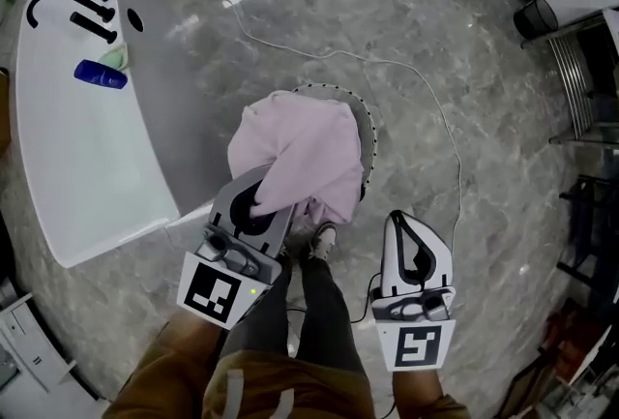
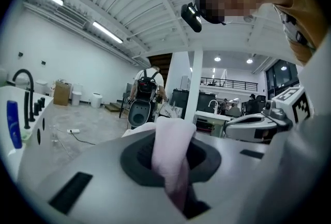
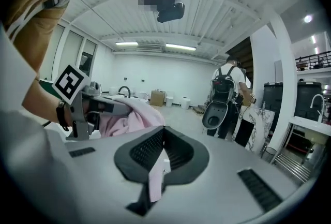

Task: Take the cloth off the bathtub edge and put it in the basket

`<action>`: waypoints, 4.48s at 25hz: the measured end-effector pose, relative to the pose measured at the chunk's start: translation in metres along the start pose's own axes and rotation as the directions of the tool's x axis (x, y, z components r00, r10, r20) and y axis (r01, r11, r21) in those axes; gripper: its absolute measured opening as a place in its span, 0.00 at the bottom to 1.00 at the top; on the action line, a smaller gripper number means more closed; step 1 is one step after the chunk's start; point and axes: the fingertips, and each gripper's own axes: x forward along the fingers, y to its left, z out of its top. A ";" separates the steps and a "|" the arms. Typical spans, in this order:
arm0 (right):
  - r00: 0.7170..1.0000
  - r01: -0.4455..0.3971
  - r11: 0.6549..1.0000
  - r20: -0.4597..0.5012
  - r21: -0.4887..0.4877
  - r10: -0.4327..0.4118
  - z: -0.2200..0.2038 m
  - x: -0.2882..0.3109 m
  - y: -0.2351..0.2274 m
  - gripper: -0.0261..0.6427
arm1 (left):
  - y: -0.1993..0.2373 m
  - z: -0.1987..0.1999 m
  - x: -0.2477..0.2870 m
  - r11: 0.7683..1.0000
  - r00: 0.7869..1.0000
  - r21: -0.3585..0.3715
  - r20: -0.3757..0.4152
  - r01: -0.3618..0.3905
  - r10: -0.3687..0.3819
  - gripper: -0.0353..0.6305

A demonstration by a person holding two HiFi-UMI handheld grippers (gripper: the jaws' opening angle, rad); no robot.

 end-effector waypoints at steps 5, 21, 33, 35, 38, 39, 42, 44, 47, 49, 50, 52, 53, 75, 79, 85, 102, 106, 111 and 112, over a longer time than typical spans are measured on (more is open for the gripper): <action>0.999 -0.003 1.000 -0.034 0.010 0.003 -0.055 0.025 0.008 0.05 | 0.015 -0.086 0.015 1.000 0.996 -0.017 -0.084 -0.019 0.018 0.12; 0.991 -0.015 0.999 -0.133 0.044 0.020 -0.220 0.072 0.017 0.05 | 0.047 -0.295 0.056 0.997 0.958 0.045 -0.280 -0.055 0.066 0.12; 0.989 -0.023 0.998 -0.145 0.051 0.030 -0.292 0.109 0.036 0.05 | 0.089 -0.395 0.066 0.993 0.913 0.090 -0.393 -0.082 0.111 0.12; 0.989 -0.023 0.999 -0.143 0.045 0.029 -0.300 0.115 0.038 0.05 | 0.095 -0.408 0.066 0.992 0.907 0.084 -0.405 -0.089 0.116 0.12; 0.989 -0.017 0.999 -0.146 0.045 0.023 -0.314 0.123 0.039 0.05 | 0.101 -0.423 0.069 0.992 0.899 0.082 -0.421 -0.094 0.120 0.12; 0.989 -0.016 0.999 -0.147 0.045 0.022 -0.317 0.125 0.040 0.05 | 0.102 -0.427 0.070 0.992 0.897 0.081 -0.425 -0.096 0.122 0.12; 0.988 -0.024 0.999 -0.153 0.043 0.031 -0.326 0.131 0.044 0.05 | 0.109 -0.435 0.071 0.991 0.891 0.075 -0.435 -0.110 0.132 0.13; 0.988 -0.029 0.998 -0.153 0.054 0.037 -0.329 0.135 0.045 0.05 | 0.114 -0.441 0.072 0.991 0.887 0.070 -0.442 -0.115 0.134 0.14; 0.991 -0.022 0.998 -0.127 0.063 0.030 -0.328 0.142 0.042 0.05 | 0.116 -0.450 0.075 0.993 0.890 0.068 -0.440 -0.098 0.118 0.21; 0.992 -0.012 0.999 -0.128 0.050 0.018 -0.328 0.144 0.042 0.05 | 0.114 -0.454 0.075 0.994 0.891 0.071 -0.442 -0.080 0.104 0.38; 0.991 -0.008 0.999 -0.136 0.048 0.015 -0.329 0.144 0.042 0.05 | 0.112 -0.454 0.075 0.995 0.890 0.070 -0.446 -0.075 0.098 0.43; 0.989 -0.003 0.999 -0.150 0.054 0.011 -0.324 0.141 0.041 0.05 | 0.110 -0.445 0.072 0.994 0.888 0.069 -0.448 -0.080 0.102 0.48; 0.988 -0.001 0.998 -0.154 0.056 0.010 -0.320 0.139 0.040 0.05 | 0.110 -0.439 0.070 0.994 0.889 0.071 -0.445 -0.087 0.109 0.49; 0.994 -0.083 0.997 -0.068 -0.003 0.083 -0.069 0.060 0.016 0.05 | 0.058 -0.160 0.001 0.973 0.915 0.121 -0.333 -0.197 0.227 0.06; 0.995 -0.090 0.996 -0.035 -0.012 0.089 -0.027 0.040 0.018 0.05 | 0.046 -0.118 -0.022 0.968 0.919 0.148 -0.311 -0.204 0.241 0.06; 0.995 -0.099 0.995 0.023 -0.021 0.099 0.034 0.005 0.024 0.05 | 0.022 -0.027 -0.056 0.955 0.936 0.128 -0.202 -0.266 0.288 0.06; 0.971 -0.101 0.991 0.209 -0.083 0.117 0.186 -0.090 0.018 0.05 | -0.048 0.204 -0.151 0.927 0.941 0.162 0.077 -0.338 0.330 0.06; 0.966 -0.107 0.990 0.228 -0.095 0.126 0.203 -0.101 0.020 0.05 | -0.059 0.233 -0.172 0.920 0.934 0.172 0.130 -0.352 0.332 0.06; 0.951 -0.106 0.988 0.277 -0.115 0.134 0.233 -0.119 0.023 0.05 | -0.066 0.261 -0.207 0.902 0.911 0.170 0.193 -0.396 0.364 0.06; 0.949 -0.106 0.988 0.284 -0.117 0.135 0.237 -0.122 0.024 0.05 | -0.066 0.266 -0.214 0.897 0.906 0.174 0.206 -0.406 0.369 0.06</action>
